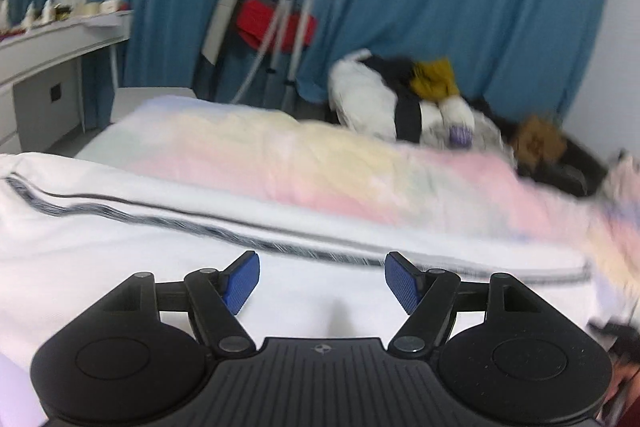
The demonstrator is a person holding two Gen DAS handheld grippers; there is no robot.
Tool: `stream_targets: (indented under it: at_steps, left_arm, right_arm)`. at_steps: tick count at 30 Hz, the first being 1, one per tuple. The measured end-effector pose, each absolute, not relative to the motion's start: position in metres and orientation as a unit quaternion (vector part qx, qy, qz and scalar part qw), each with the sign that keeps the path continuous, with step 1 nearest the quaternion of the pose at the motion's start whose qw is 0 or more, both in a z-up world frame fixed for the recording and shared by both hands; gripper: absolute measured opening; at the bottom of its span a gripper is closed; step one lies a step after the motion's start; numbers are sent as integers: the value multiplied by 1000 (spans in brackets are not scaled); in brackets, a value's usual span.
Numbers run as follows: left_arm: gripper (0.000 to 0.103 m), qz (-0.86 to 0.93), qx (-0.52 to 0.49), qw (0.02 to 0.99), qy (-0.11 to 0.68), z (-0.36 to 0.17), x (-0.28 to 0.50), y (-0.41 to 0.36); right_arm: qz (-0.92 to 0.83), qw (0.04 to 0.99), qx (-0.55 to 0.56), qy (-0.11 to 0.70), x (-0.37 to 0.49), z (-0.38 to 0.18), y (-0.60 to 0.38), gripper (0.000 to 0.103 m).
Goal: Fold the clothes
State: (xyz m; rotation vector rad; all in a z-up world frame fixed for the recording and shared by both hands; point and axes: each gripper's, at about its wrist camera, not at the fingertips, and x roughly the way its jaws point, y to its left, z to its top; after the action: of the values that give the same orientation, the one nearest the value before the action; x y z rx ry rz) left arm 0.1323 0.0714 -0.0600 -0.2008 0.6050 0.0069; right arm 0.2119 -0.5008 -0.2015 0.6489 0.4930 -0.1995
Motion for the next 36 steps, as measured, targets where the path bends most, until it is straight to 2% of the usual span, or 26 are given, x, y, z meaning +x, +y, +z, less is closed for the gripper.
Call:
stream_targets:
  at_steps: [10,26,32,36]
  left_arm:
    - [74,-26,-56,944,324,-118,136,39]
    - [75,-13,-34,939,343,-136,144,48]
    - [75,-9,-4,934,357,-147,146,42]
    - [76,-9,2,933,361,-151,146,42]
  right_arm:
    - [-95,907,331,242,214,-201,-504,9]
    - [-111,891,372,236,217,-195,-505,9]
    - [-102,841,498,184,204,-197,-523,9]
    - [-101,849,485,185,205,-193,-521,9]
